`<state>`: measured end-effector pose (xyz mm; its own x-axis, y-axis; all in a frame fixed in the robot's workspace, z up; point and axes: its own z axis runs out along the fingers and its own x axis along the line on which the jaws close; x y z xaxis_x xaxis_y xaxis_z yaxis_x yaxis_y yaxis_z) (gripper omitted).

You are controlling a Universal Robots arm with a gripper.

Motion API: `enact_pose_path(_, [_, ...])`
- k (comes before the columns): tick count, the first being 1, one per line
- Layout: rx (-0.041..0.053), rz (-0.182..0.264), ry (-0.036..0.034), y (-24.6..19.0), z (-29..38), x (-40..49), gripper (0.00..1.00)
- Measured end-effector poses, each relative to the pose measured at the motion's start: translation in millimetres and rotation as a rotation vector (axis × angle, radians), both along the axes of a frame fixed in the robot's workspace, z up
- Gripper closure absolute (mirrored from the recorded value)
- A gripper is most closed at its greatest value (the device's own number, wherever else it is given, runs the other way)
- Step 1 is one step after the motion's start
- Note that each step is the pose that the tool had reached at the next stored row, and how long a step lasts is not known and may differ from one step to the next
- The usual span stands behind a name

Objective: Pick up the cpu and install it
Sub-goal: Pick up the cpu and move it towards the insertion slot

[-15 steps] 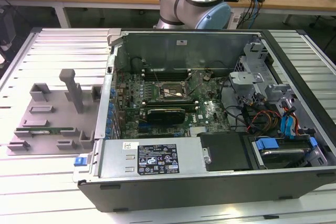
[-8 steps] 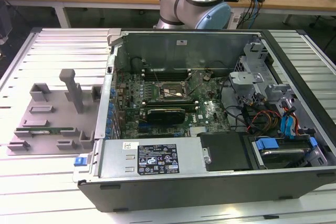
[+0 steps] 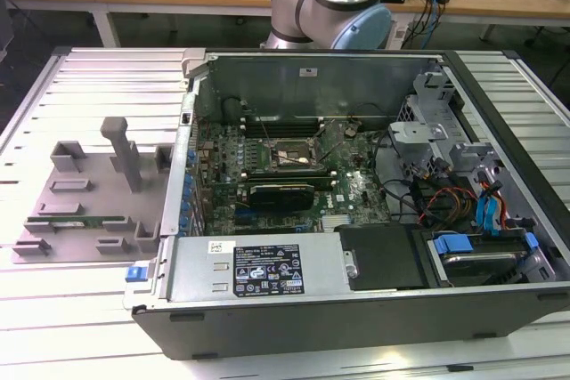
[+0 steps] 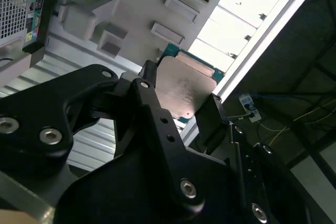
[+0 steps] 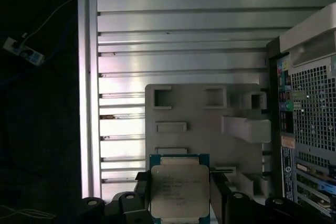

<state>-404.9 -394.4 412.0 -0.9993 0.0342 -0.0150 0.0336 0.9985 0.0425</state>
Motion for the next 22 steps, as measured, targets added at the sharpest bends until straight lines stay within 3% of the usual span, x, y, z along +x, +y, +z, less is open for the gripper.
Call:
enact_pose_path(3, [0.0001, 0.0, 0.0, 0.1, 9.6, 0.0, 0.46])
enact_pose_path(6, [-0.0001, 0.0, 0.0001, 0.2, 9.8, 1.5, 0.46])
enact_pose_path(12, [0.0, 0.0, 0.0001, 0.1, 9.8, 26.7, 0.46])
enact_pose_path(14, [0.0, 0.0, 0.0001, 0.1, 9.7, 31.0, 0.46])
enact_pose_path(22, [0.0, 0.0, 0.0005, -0.3, 9.7, 79.2, 0.46])
